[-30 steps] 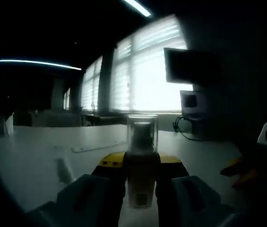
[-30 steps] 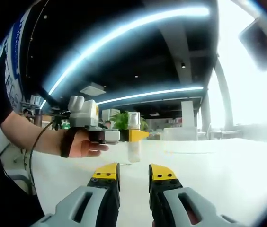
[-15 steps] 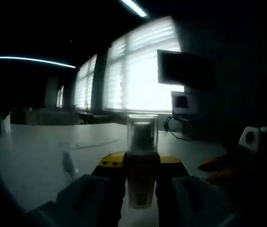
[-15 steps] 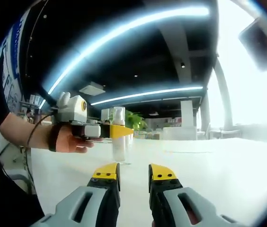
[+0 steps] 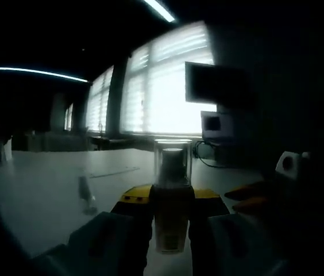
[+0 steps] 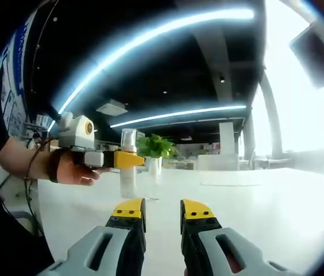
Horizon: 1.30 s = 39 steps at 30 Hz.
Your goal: Clamp pump bottle remove cover press pump head put on cover
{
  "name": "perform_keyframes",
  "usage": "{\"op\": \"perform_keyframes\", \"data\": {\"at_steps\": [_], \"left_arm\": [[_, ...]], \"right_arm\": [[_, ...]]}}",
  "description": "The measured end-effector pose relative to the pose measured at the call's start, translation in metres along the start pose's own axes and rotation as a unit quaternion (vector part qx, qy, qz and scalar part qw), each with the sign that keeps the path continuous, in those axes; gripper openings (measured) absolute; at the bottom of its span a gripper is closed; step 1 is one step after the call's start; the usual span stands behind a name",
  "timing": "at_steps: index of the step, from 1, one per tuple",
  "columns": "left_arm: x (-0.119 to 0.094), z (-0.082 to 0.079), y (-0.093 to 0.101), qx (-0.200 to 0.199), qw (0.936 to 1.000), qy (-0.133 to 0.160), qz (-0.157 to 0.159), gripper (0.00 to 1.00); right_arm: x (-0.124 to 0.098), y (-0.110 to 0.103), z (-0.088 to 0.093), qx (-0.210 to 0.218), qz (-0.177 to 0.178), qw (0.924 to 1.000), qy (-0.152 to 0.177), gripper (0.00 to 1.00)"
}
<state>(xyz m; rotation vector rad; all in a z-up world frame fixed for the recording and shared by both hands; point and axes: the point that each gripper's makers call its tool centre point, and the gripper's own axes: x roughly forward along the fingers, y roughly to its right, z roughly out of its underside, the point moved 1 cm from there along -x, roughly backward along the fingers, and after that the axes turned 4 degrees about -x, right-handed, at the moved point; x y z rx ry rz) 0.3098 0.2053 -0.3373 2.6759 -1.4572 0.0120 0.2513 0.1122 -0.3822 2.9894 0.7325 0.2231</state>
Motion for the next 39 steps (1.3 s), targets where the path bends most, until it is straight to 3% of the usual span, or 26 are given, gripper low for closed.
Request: {"op": "perform_keyframes", "data": {"at_steps": [12, 17, 27, 35, 39], "left_arm": [[-0.024, 0.002, 0.013, -0.005, 0.9997, -0.005, 0.023, 0.14], [-0.033, 0.007, 0.009, -0.015, 0.9994, -0.007, 0.029, 0.14], [-0.043, 0.002, 0.019, -0.011, 0.9992, 0.001, 0.039, 0.14], [-0.062, 0.026, 0.021, -0.021, 0.9993, -0.007, 0.03, 0.14], [-0.071, 0.029, 0.019, -0.014, 0.9997, -0.001, 0.019, 0.14]], "right_arm": [[-0.001, -0.002, -0.001, 0.002, 0.0, 1.0, 0.002, 0.18], [-0.001, -0.002, 0.0, 0.0, 0.0, 1.0, 0.001, 0.18], [-0.001, -0.002, 0.001, -0.004, -0.001, 1.0, -0.001, 0.18], [-0.002, -0.006, 0.0, -0.005, -0.002, 1.0, -0.001, 0.18], [-0.002, -0.008, 0.0, -0.008, -0.004, 1.0, -0.002, 0.18]]}}
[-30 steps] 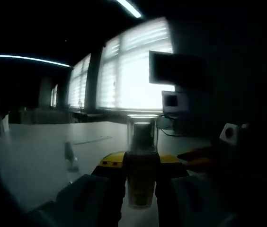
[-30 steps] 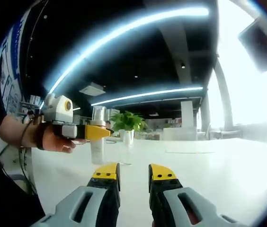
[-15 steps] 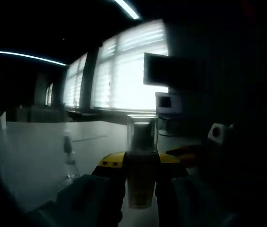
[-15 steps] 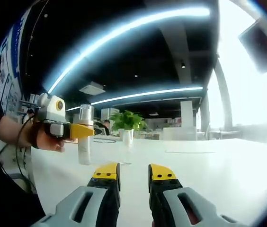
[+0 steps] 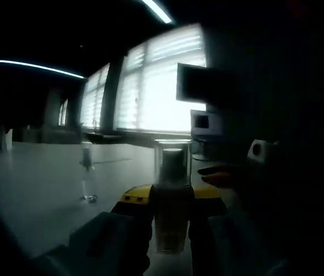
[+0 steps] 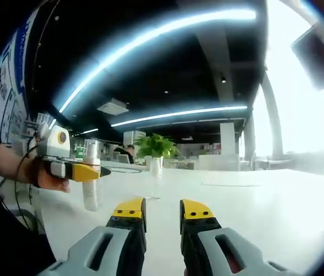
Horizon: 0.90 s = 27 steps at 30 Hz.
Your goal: Clamp pump bottle remove cover press pump head put on cover
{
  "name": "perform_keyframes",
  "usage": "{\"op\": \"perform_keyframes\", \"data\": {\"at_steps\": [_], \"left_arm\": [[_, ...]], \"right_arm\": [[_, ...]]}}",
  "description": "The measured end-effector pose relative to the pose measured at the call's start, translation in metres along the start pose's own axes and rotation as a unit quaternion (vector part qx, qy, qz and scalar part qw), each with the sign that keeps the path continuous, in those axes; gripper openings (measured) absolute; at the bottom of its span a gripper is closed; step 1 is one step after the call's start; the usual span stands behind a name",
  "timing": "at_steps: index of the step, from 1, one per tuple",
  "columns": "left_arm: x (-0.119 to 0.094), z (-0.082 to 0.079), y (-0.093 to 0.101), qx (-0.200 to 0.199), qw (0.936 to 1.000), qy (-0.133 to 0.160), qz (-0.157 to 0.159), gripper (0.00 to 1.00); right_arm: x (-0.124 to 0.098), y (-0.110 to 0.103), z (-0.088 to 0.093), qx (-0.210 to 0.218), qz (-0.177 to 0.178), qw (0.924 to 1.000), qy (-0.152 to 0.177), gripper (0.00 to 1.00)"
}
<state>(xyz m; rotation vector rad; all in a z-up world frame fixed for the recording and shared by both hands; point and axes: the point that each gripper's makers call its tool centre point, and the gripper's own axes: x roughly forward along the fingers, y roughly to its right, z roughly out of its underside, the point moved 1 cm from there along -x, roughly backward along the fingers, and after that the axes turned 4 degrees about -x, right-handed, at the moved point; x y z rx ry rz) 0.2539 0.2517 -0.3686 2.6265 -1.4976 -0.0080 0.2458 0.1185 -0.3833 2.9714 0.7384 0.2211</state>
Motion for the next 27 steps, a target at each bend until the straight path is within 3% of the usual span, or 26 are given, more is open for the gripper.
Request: {"op": "perform_keyframes", "data": {"at_steps": [8, 13, 24, 27], "left_arm": [[-0.009, 0.012, -0.009, -0.015, 0.9996, -0.007, -0.021, 0.14], [-0.012, 0.019, -0.007, -0.022, 0.9997, 0.0, -0.014, 0.14], [-0.012, 0.018, -0.004, 0.006, 0.9998, 0.01, -0.015, 0.14], [-0.012, 0.017, -0.007, -0.004, 0.9997, 0.016, -0.018, 0.14]], "right_arm": [[0.0, 0.004, 0.002, -0.001, 0.001, 1.0, -0.001, 0.18], [-0.001, 0.003, 0.001, -0.002, 0.002, 1.0, -0.001, 0.18], [-0.001, 0.003, 0.001, -0.003, 0.003, 1.0, 0.0, 0.18], [-0.001, 0.002, 0.001, -0.003, 0.003, 1.0, 0.001, 0.18]]}}
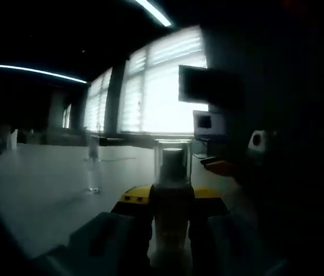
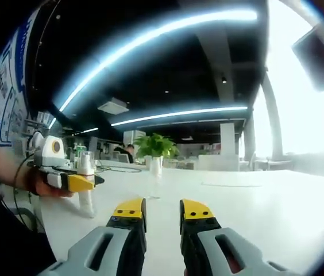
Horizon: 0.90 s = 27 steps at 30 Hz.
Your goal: Clamp pump bottle remove cover press pump head put on cover
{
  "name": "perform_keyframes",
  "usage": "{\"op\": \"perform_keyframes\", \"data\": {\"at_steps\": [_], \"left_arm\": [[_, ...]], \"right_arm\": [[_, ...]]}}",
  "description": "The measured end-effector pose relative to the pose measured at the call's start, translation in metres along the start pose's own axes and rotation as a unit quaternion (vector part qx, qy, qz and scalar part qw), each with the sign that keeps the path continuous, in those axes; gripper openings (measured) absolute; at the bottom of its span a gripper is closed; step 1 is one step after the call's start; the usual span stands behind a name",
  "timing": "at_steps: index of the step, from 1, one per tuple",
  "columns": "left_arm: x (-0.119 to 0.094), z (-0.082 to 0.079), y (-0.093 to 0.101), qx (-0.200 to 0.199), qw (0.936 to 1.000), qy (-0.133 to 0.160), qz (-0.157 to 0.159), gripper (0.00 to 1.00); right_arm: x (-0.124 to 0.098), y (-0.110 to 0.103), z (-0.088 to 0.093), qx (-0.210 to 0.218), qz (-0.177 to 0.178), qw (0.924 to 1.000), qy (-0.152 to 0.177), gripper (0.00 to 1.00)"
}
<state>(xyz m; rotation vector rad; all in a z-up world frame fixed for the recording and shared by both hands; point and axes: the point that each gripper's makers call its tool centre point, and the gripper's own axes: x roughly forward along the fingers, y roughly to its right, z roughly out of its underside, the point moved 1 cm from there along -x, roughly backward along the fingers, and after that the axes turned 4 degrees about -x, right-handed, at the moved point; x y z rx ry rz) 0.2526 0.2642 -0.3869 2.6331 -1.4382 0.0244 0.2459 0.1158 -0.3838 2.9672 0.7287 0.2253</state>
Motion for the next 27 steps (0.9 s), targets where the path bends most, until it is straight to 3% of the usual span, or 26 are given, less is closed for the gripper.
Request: {"op": "perform_keyframes", "data": {"at_steps": [5, 10, 12, 17, 20, 27], "left_arm": [[-0.001, -0.001, -0.005, 0.008, 0.9999, 0.005, -0.013, 0.14], [-0.001, -0.001, 0.0, 0.02, 0.9998, 0.005, -0.003, 0.14], [-0.001, -0.001, 0.0, 0.017, 0.9998, 0.006, -0.001, 0.14], [-0.001, 0.0, 0.002, 0.021, 0.9998, 0.006, 0.001, 0.14], [0.0, 0.0, 0.002, 0.021, 0.9997, 0.006, 0.001, 0.14], [-0.001, 0.0, 0.003, 0.023, 0.9997, 0.006, -0.002, 0.14]], "right_arm": [[-0.001, -0.002, -0.001, 0.002, -0.001, 1.0, 0.001, 0.18], [-0.005, -0.004, -0.004, 0.012, -0.007, 0.9999, 0.003, 0.18], [-0.006, -0.005, -0.013, 0.043, -0.01, 0.9987, 0.026, 0.16], [-0.006, -0.012, -0.009, 0.014, -0.033, 0.9992, -0.016, 0.17], [-0.008, -0.007, -0.006, 0.017, -0.031, 0.9992, -0.02, 0.17], [-0.014, 0.003, -0.032, 0.033, -0.015, 0.9993, -0.002, 0.17]]}}
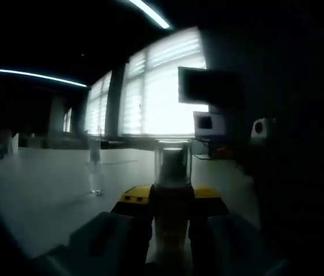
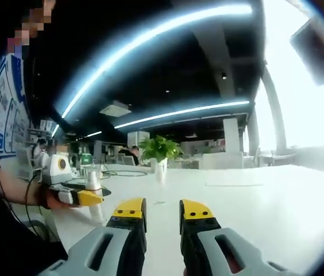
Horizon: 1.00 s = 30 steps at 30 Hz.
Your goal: Clamp pump bottle remove cover press pump head put on cover
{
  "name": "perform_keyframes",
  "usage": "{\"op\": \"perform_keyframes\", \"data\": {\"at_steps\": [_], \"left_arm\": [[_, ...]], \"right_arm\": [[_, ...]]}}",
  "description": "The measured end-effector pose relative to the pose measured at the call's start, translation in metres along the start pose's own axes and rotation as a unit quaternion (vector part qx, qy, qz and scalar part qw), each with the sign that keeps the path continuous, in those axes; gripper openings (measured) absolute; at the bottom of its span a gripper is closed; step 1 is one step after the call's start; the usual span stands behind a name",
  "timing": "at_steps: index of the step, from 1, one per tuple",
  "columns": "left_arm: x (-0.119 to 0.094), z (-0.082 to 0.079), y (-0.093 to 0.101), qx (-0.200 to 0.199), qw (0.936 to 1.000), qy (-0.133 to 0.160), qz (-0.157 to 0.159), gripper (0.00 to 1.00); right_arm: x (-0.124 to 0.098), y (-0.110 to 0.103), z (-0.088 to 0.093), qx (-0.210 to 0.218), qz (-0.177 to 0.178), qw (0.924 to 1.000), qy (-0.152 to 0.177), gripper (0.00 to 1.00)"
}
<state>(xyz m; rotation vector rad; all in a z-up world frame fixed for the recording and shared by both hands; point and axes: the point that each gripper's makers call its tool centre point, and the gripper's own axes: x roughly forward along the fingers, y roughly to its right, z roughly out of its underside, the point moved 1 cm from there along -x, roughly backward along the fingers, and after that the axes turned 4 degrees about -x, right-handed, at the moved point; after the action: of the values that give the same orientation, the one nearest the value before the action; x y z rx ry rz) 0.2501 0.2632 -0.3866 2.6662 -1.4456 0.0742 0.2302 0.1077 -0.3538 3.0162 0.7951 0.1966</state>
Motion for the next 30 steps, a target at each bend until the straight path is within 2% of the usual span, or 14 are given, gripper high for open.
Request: {"op": "perform_keyframes", "data": {"at_steps": [5, 9, 14, 21, 25, 30], "left_arm": [[0.001, 0.001, 0.003, -0.001, 1.0, -0.001, 0.003, 0.14], [0.001, 0.001, 0.003, 0.001, 1.0, -0.001, 0.001, 0.14], [0.0, 0.001, 0.004, 0.003, 1.0, -0.001, 0.004, 0.14], [0.0, 0.001, 0.002, 0.006, 1.0, -0.001, 0.003, 0.14], [0.0, 0.001, 0.003, 0.008, 1.0, -0.001, 0.002, 0.14], [0.0, 0.001, 0.001, 0.009, 1.0, -0.003, -0.002, 0.14]], "right_arm": [[-0.001, 0.0, -0.02, 0.009, 0.009, 0.9999, 0.009, 0.17], [0.004, -0.01, -0.029, 0.018, 0.001, 0.9998, 0.01, 0.16], [0.011, -0.02, -0.032, 0.007, -0.011, 0.9999, 0.007, 0.16], [0.021, -0.05, -0.036, -0.001, -0.03, 0.9995, 0.01, 0.17], [0.028, -0.07, -0.037, 0.004, -0.048, 0.9988, 0.006, 0.17], [0.032, -0.085, -0.039, 0.022, -0.062, 0.9978, 0.01, 0.18]]}}
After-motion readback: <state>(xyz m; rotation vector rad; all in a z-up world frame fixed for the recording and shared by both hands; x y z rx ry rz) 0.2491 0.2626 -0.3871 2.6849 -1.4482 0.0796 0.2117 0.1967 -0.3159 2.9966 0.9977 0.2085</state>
